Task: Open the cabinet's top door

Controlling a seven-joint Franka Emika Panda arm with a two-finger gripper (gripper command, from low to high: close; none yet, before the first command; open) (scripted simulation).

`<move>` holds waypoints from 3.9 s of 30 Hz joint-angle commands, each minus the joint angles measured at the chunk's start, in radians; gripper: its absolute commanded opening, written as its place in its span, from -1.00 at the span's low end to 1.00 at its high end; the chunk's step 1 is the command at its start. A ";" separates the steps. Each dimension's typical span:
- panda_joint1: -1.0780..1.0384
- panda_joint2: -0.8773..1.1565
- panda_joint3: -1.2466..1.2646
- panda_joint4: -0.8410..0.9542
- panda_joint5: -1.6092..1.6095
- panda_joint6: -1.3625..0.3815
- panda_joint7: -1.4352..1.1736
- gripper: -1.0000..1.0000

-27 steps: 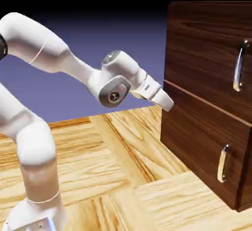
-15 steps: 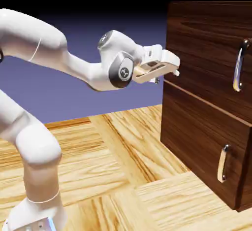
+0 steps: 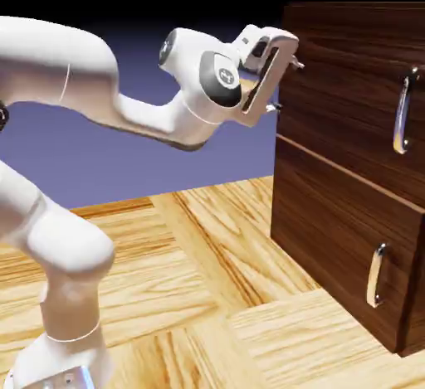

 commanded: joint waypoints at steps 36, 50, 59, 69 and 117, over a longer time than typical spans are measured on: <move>0.621 -0.153 -0.673 0.447 -1.566 0.012 -0.538 0.00; 0.692 -0.073 -0.732 0.499 -1.606 -0.046 -0.486 -1.00; 0.366 0.028 -0.492 0.318 -1.604 -0.121 -0.320 -1.00; 0.004 -0.012 -0.188 0.096 -1.396 -0.211 -0.407 -1.00; -0.429 -0.628 1.345 -0.265 0.495 -1.309 -1.151 -1.00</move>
